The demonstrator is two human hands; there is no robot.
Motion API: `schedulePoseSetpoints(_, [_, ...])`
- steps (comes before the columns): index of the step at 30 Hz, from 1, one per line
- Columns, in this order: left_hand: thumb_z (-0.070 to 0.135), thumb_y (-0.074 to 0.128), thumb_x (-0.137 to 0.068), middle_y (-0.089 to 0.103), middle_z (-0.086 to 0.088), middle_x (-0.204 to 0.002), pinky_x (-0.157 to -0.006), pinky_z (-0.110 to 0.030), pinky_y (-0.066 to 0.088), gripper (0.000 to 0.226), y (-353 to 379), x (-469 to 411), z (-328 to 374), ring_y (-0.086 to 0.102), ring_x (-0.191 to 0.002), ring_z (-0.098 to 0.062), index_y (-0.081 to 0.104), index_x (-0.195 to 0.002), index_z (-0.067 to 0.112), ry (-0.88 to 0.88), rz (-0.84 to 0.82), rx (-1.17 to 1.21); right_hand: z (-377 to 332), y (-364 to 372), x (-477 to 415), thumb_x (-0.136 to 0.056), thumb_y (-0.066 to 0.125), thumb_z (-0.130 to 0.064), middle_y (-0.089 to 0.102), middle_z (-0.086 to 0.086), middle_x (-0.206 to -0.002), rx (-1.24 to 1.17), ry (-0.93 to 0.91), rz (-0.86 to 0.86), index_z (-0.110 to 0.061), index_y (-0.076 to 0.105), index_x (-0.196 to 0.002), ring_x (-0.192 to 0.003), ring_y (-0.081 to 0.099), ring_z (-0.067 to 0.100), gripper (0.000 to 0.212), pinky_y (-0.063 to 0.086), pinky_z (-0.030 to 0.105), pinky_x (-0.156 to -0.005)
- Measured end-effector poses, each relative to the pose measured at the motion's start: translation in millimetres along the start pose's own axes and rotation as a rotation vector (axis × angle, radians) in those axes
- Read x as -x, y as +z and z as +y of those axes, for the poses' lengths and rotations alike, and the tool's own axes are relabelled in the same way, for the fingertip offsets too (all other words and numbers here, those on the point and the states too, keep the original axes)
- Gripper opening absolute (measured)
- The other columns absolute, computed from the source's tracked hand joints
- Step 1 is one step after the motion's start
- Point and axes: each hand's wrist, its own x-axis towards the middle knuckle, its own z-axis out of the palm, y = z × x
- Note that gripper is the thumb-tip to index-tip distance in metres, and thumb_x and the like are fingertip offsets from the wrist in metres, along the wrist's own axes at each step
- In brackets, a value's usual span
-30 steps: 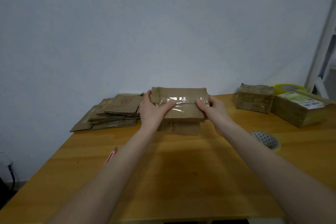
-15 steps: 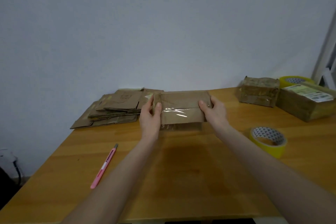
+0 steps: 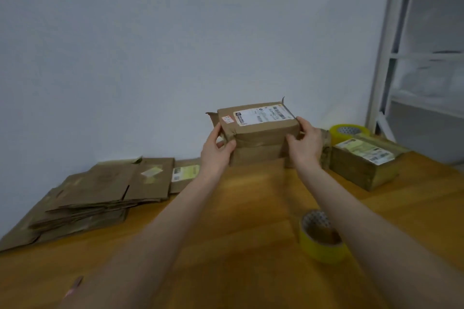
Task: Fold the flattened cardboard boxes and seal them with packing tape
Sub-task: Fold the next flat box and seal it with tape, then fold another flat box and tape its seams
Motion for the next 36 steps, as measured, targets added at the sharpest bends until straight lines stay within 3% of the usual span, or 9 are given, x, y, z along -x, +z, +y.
schedulePoseSetpoints(3, [0.008, 0.053, -0.095, 0.044, -0.002, -0.139, -0.103, -0.03, 0.042, 0.058, 53, -42, 11, 0.047, -0.125, -0.018, 0.033, -0.147, 0.022, 0.042, -0.062, 0.0, 9, -10, -42, -0.094, 0.054, -0.011, 0.034, 0.01, -0.144, 0.06, 0.03, 0.07, -0.019, 0.03, -0.148, -0.13, 0.039, 0.026, 0.059, 0.034, 0.033, -0.105])
schedulePoseSetpoints(6, [0.006, 0.05, -0.096, 0.045, -0.002, -0.14, -0.101, -0.028, 0.042, 0.058, 104, -75, 11, 0.045, -0.125, -0.016, 0.03, -0.148, 0.02, 0.019, -0.147, 0.016, 28, -14, -79, -0.093, 0.054, -0.012, 0.022, 0.008, -0.153, 0.166, 0.013, 0.082, -0.022, 0.021, -0.15, -0.137, 0.03, 0.028, 0.066, 0.032, 0.039, -0.109])
schedulePoseSetpoints(11, [0.003, 0.051, -0.094, 0.037, -0.001, -0.15, -0.105, -0.042, 0.043, 0.069, 159, -107, -17, 0.039, -0.134, -0.022, 0.021, -0.151, 0.027, -0.079, -0.354, -0.018, 60, -14, -113, -0.092, 0.054, -0.016, -0.001, 0.008, -0.16, 0.473, 0.05, -0.009, -0.026, 0.015, -0.151, -0.146, 0.008, 0.03, 0.071, 0.027, 0.046, -0.114])
schedulePoseSetpoints(13, [0.005, 0.054, -0.091, 0.037, -0.001, -0.15, -0.105, -0.041, 0.044, 0.072, 171, -109, -27, 0.04, -0.134, -0.022, 0.022, -0.151, 0.029, -0.094, -0.428, -0.074, 63, -12, -113, -0.092, 0.055, -0.018, -0.001, 0.01, -0.159, 0.524, 0.066, -0.024, -0.026, 0.018, -0.15, -0.146, 0.01, 0.03, 0.069, 0.03, 0.047, -0.113])
schedulePoseSetpoints(19, [0.007, 0.054, -0.092, 0.036, -0.001, -0.152, -0.108, -0.039, 0.04, 0.065, 179, -107, -27, 0.039, -0.135, -0.02, 0.028, -0.15, 0.021, -0.094, -0.414, -0.135, 56, -10, -101, -0.091, 0.059, -0.018, 0.008, 0.01, -0.157, 0.547, 0.014, -0.074, -0.023, 0.027, -0.146, -0.143, 0.018, 0.031, 0.064, 0.036, 0.048, -0.108])
schedulePoseSetpoints(27, [0.013, 0.054, -0.092, 0.041, -0.007, -0.143, -0.106, -0.03, 0.036, 0.052, 102, -51, -26, 0.045, -0.129, -0.02, 0.039, -0.142, 0.015, 0.078, -0.312, -0.554, 36, 8, -62, -0.091, 0.056, -0.018, 0.022, 0.007, -0.15, 0.531, -0.176, -0.106, -0.022, 0.038, -0.141, -0.136, 0.027, 0.026, 0.053, 0.038, 0.04, -0.105])
schedulePoseSetpoints(36, [0.022, 0.056, -0.092, 0.04, -0.005, -0.141, -0.102, -0.033, 0.038, 0.051, -85, -17, -77, 0.043, -0.125, -0.021, 0.04, -0.14, 0.016, -0.058, -0.108, -0.965, 0, 138, 51, -0.091, 0.054, -0.017, 0.035, 0.006, -0.14, 0.441, -0.246, -0.583, -0.02, 0.046, -0.136, -0.128, 0.037, 0.024, 0.046, 0.038, 0.033, -0.102])
